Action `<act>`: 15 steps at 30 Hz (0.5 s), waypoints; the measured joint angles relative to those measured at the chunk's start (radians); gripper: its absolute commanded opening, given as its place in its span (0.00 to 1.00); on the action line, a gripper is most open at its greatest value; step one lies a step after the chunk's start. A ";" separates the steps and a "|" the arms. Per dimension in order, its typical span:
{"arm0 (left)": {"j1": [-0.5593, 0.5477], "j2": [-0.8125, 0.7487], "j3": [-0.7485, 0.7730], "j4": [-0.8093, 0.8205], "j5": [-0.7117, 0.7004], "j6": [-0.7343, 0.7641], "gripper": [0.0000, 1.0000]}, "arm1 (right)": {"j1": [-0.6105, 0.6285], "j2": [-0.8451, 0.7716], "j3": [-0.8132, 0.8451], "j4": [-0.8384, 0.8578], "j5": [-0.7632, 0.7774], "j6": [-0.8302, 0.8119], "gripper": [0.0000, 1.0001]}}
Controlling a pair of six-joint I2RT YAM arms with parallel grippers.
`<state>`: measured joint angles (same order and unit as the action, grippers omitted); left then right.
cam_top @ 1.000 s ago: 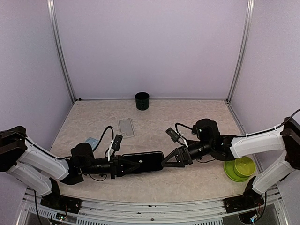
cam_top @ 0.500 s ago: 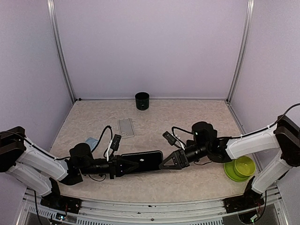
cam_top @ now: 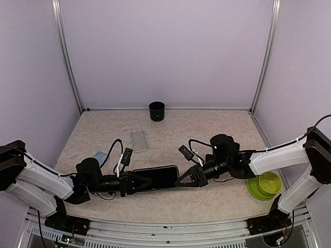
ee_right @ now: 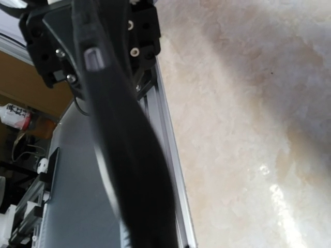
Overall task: Put the phone into the phone case
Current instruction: Press the corner of the phone case at the bottom right corner of the phone case.
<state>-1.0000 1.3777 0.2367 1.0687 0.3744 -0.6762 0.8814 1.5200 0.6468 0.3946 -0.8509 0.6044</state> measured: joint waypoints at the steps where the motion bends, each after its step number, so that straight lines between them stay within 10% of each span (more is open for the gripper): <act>1: 0.000 -0.003 0.000 -0.002 -0.002 0.002 0.00 | 0.000 -0.007 0.002 -0.011 0.006 -0.005 0.00; 7: 0.000 -0.026 0.003 -0.007 -0.008 0.017 0.00 | 0.002 -0.045 0.026 -0.077 0.034 -0.044 0.00; 15: -0.006 -0.042 0.021 0.004 0.010 0.045 0.00 | 0.002 -0.148 0.008 -0.111 0.027 -0.070 0.40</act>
<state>-1.0065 1.3361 0.2577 1.0729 0.3847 -0.6315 0.8833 1.3720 0.6548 0.2836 -0.8242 0.5346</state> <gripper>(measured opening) 0.116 0.285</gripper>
